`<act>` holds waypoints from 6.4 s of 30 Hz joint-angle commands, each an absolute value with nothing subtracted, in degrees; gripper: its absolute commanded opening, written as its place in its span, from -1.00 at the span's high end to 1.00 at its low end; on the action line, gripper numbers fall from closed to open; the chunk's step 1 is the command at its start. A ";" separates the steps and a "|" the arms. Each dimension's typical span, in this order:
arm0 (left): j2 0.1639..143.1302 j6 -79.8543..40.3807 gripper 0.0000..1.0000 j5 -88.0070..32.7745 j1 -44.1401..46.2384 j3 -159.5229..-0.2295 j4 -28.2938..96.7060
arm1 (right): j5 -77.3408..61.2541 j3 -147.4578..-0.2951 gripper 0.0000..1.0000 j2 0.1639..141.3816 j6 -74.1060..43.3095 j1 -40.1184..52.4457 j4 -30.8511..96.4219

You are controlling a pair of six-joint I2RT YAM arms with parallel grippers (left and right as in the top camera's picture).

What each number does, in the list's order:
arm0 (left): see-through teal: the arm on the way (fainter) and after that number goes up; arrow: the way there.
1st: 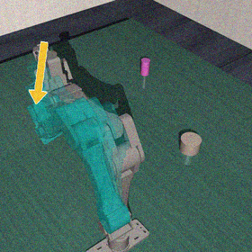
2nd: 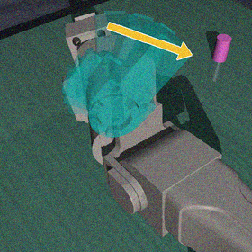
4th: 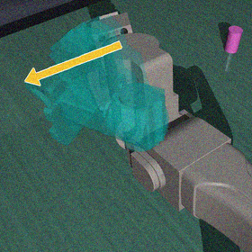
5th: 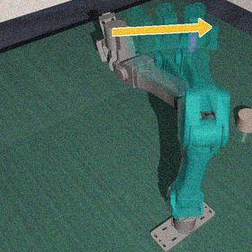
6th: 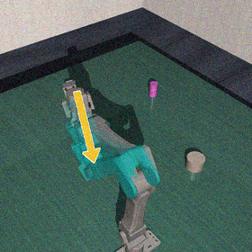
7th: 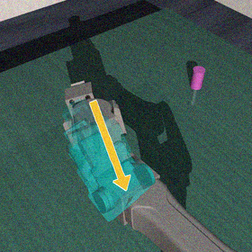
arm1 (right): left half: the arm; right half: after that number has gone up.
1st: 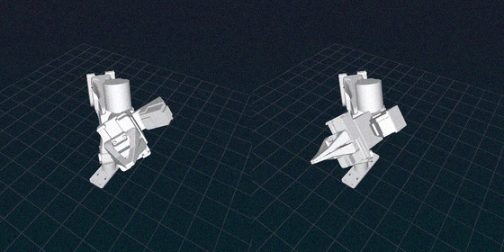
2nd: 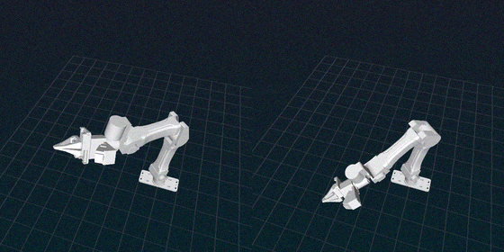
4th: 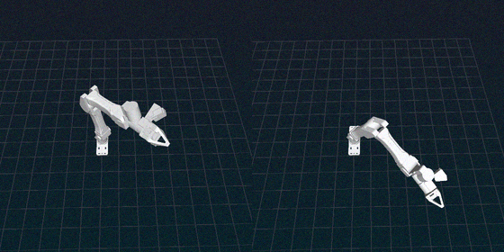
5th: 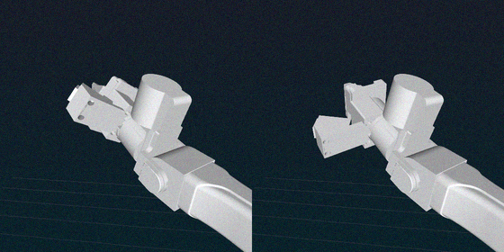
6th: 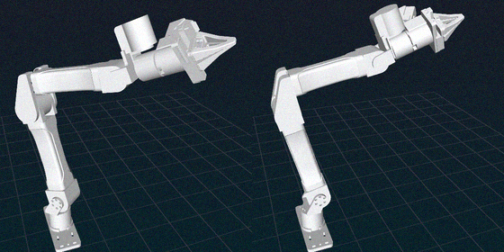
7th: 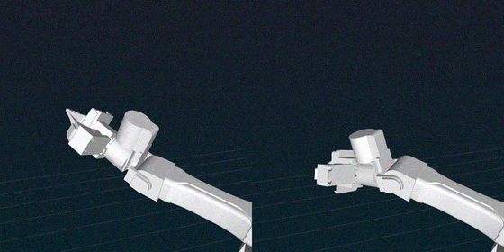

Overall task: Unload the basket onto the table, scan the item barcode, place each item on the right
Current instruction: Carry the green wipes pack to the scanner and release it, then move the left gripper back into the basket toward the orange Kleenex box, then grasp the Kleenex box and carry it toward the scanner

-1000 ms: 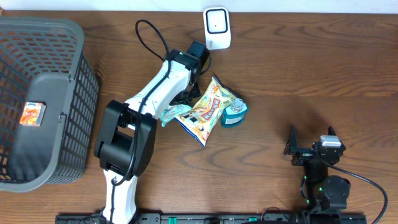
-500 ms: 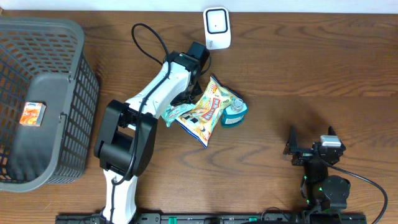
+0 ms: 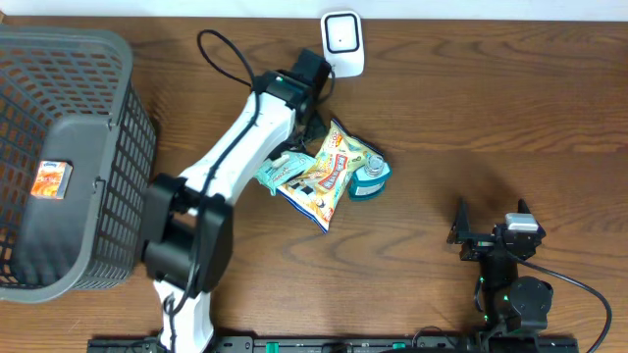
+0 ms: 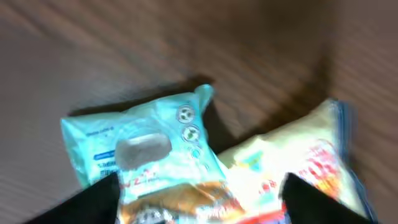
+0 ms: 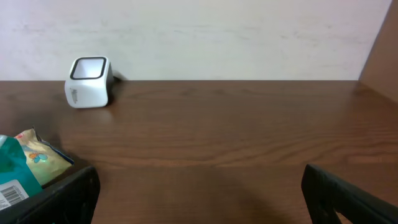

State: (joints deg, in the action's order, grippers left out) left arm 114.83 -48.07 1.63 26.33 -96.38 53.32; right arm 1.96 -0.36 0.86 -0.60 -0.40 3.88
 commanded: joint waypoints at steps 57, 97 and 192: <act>104.38 -45.32 -0.69 14.68 -37.15 -95.72 61.17 | 2.24 -0.32 -0.99 0.86 0.05 -0.30 4.12; 112.79 -41.63 -0.41 19.53 -35.53 -76.01 32.21 | 2.24 -0.32 -0.99 0.86 0.05 -0.27 4.10; 87.53 -20.58 0.85 -6.50 45.91 -76.03 18.06 | 2.24 -0.32 -0.98 0.86 0.05 -0.30 4.10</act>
State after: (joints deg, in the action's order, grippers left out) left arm 86.15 -24.97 -10.04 43.44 -75.66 19.03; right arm 1.96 -0.36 0.99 -0.60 -0.40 3.90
